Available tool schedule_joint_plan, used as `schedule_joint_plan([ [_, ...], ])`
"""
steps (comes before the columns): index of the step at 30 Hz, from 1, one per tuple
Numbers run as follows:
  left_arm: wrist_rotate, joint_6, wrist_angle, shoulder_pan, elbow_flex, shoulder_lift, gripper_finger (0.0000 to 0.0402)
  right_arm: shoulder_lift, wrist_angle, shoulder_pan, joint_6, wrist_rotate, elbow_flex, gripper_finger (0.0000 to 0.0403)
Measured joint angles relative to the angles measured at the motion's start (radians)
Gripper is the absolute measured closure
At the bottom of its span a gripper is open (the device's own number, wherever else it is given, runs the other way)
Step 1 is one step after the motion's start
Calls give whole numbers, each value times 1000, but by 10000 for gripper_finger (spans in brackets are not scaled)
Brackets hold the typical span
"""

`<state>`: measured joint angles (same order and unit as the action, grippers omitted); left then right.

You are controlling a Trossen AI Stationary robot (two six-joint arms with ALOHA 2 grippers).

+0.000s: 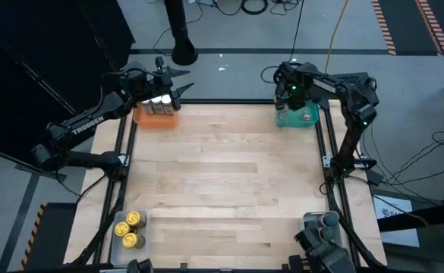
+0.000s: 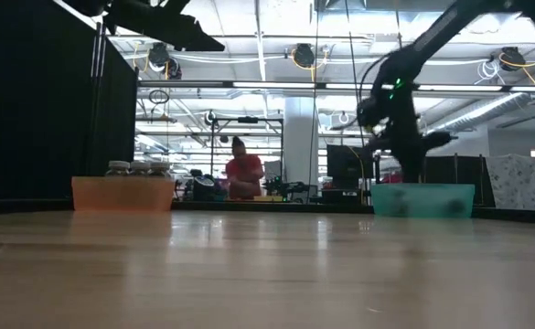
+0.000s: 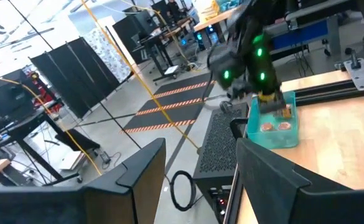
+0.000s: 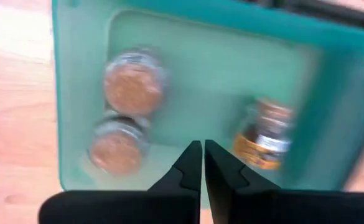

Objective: Sort spices by type
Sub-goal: Put the brown seasoning bottle into the blue bin

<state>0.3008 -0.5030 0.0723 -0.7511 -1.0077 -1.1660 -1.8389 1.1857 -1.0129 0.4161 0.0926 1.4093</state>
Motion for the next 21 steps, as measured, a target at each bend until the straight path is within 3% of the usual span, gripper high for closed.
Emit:
schedule_joint_plan([
  [4, 0, 0, -1, -2, 0, 0, 198, 48, 69, -41, 6, 62, 2, 403],
  [10, 0, 0, -21, -1, 0, 0, 198, 20, 93, -81, 25, 66, 1, 396],
  [18, -1, -29, -29, -2, 0, 0, 198, 4, 134, -85, 4, 50, 2, 331],
  [21, -7, -58, -21, -2, 0, 0, 198, 4, 156, -85, 86, 47, 6, 319],
])
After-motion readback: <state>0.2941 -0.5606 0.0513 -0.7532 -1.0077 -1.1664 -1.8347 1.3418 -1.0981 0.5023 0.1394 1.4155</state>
